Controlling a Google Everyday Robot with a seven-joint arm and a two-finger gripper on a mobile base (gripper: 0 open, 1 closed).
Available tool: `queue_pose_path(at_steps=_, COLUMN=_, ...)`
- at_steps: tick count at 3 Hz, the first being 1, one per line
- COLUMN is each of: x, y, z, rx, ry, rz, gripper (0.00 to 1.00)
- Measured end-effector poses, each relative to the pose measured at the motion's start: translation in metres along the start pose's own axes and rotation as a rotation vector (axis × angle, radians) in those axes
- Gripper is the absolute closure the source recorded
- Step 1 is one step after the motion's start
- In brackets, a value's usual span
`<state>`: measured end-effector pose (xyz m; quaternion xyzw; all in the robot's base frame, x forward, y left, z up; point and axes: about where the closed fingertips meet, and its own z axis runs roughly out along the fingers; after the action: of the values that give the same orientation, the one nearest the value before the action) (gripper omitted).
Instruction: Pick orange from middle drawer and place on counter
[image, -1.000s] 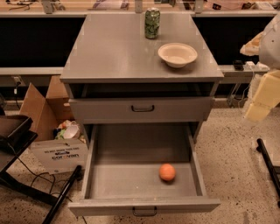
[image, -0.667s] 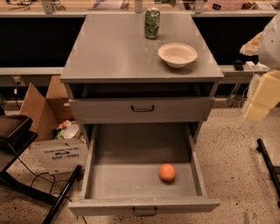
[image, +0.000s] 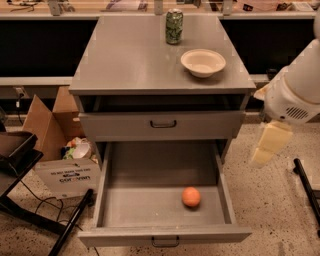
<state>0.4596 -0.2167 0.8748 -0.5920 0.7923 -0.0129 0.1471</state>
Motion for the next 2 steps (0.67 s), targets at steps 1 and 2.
queue_pose_path(at_steps=1, x=0.003, y=-0.008, z=0.067, rx=-0.001, ry=-0.011, rz=-0.046, gripper=0.0)
queue_pose_path(at_steps=2, x=0.005, y=-0.013, z=0.133, rx=-0.005, ry=-0.055, rz=-0.081, gripper=0.0)
